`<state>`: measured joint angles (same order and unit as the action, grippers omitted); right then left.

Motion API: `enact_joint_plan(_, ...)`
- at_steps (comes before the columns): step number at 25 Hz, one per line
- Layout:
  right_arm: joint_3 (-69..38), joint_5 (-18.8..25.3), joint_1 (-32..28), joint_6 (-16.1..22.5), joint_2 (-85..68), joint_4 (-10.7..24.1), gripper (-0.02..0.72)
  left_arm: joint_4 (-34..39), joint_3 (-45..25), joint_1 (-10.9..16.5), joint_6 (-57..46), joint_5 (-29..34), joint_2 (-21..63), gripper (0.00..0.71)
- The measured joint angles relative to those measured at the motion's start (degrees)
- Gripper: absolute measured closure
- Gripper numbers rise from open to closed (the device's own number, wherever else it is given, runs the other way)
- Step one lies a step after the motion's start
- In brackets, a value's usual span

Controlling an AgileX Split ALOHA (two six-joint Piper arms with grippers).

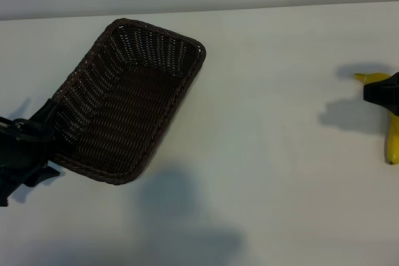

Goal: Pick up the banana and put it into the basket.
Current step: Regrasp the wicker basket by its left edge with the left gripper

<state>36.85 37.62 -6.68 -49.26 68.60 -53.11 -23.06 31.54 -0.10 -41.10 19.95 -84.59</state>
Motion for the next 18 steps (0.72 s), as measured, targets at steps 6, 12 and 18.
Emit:
enact_joint_plan(6,0.0,0.0,0.0,0.2,0.0,0.0,0.257,-2.7,-0.1,0.0,0.4,-3.3,-5.4,0.264)
enact_joint_plan(12,0.0,0.0,0.0,0.2,0.0,0.0,0.258,-2.7,-0.1,0.0,1.0,-4.0,-5.9,0.296)
enact_joint_plan(18,0.0,0.0,0.0,0.2,0.0,0.0,0.258,-2.7,0.5,0.0,1.4,-2.2,-5.9,0.299)
